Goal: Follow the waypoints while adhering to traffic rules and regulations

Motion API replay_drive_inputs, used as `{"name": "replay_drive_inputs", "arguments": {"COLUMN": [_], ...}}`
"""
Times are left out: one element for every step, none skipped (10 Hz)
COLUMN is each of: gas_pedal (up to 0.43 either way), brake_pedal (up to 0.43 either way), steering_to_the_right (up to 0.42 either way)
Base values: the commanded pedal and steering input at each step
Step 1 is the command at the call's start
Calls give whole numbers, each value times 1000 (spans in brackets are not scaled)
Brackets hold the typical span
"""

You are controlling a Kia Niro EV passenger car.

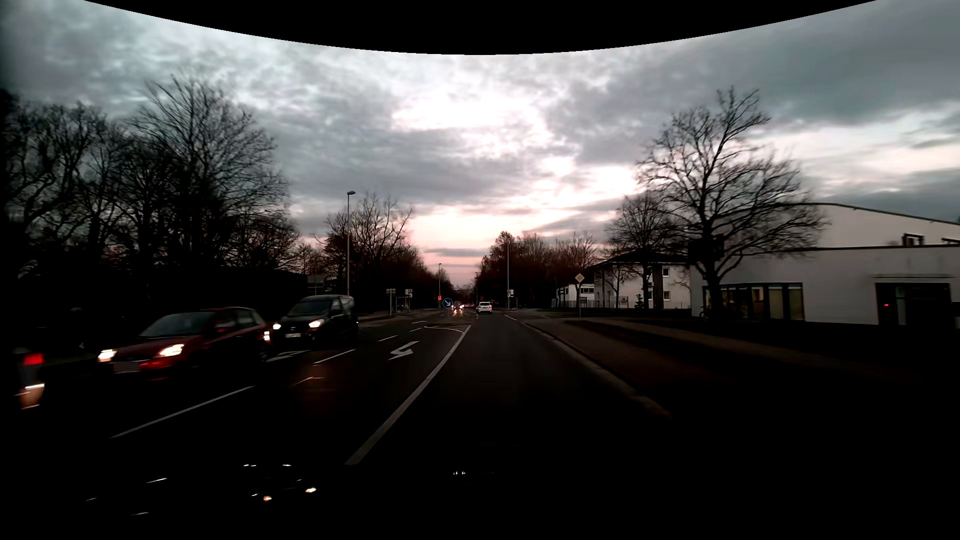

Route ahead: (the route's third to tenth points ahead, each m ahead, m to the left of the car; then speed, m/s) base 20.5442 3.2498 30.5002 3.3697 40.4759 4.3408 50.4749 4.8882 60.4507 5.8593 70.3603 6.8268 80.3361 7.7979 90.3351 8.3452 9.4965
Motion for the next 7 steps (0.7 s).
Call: {"name": "replay_drive_inputs", "arguments": {"gas_pedal": [130,130,130,130,130,130,130], "brake_pedal": [0,0,0,0,0,0,0], "steering_to_the_right": [-5,-5,-5,-5,-5,-5,-5]}}
